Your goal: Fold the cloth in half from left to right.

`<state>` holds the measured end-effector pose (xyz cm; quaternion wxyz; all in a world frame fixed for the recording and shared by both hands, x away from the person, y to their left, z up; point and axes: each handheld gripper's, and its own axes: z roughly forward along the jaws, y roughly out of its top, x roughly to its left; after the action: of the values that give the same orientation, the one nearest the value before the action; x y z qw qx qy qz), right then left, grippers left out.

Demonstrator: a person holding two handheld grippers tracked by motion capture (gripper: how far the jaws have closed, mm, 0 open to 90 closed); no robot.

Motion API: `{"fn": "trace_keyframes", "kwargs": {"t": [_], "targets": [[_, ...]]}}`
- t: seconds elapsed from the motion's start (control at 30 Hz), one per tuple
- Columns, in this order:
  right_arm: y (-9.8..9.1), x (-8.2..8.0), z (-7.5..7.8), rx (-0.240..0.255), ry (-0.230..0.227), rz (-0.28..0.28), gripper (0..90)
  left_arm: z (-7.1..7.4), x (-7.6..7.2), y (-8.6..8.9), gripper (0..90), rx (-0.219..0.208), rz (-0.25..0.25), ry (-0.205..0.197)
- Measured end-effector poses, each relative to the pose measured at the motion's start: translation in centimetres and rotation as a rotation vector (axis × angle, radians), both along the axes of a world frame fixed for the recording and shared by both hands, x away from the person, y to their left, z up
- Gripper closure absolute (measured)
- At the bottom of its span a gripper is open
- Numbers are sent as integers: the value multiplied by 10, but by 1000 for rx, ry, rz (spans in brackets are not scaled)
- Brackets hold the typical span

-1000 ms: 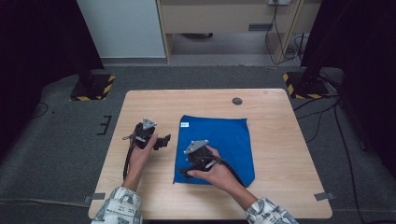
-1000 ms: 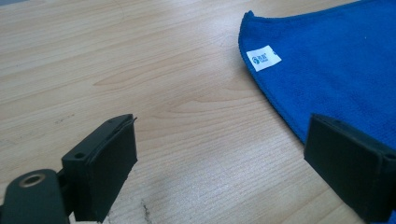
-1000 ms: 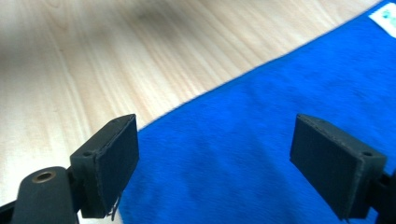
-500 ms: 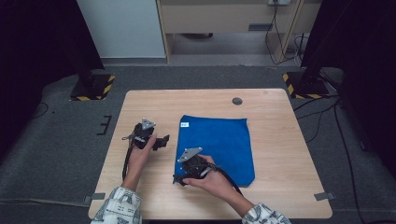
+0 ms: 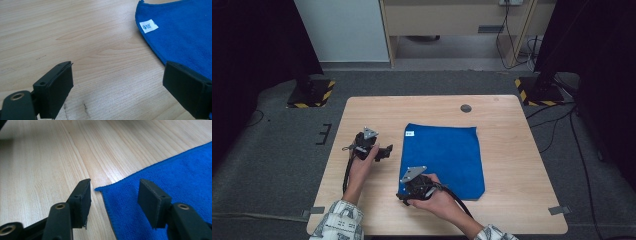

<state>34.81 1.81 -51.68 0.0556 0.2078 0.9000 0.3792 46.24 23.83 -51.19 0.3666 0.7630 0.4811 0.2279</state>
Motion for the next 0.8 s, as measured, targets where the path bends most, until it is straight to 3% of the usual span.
{"fn": "trace_keyframes", "kwargs": {"t": [0.2, 0.37, 0.43, 0.47, 0.5, 0.6, 0.8], "targets": [[7, -1, -8, -36, -30, -8, 359, 1, -1, 0, 86, -4, -1, -3], [10, -1, -11, -46, -47, -18, 378, 1, -1, 1, 87, -8, 0, -7], [10, 0, -10, -45, -50, -32, 432, 1, -1, 1, 87, -6, 2, -5], [9, 1, -10, -43, -51, -47, 502, 1, -1, 1, 86, -6, 2, -4], [9, 1, -10, -43, -51, -47, 502, 1, -1, 1, 86, -6, 2, -4], [5, 5, -9, -47, -58, -62, 669, 2, -1, 1, 87, -10, 2, -7], [3, 8, -9, -47, -67, -67, 820, 1, -1, 1, 87, -10, 0, -4]]}}
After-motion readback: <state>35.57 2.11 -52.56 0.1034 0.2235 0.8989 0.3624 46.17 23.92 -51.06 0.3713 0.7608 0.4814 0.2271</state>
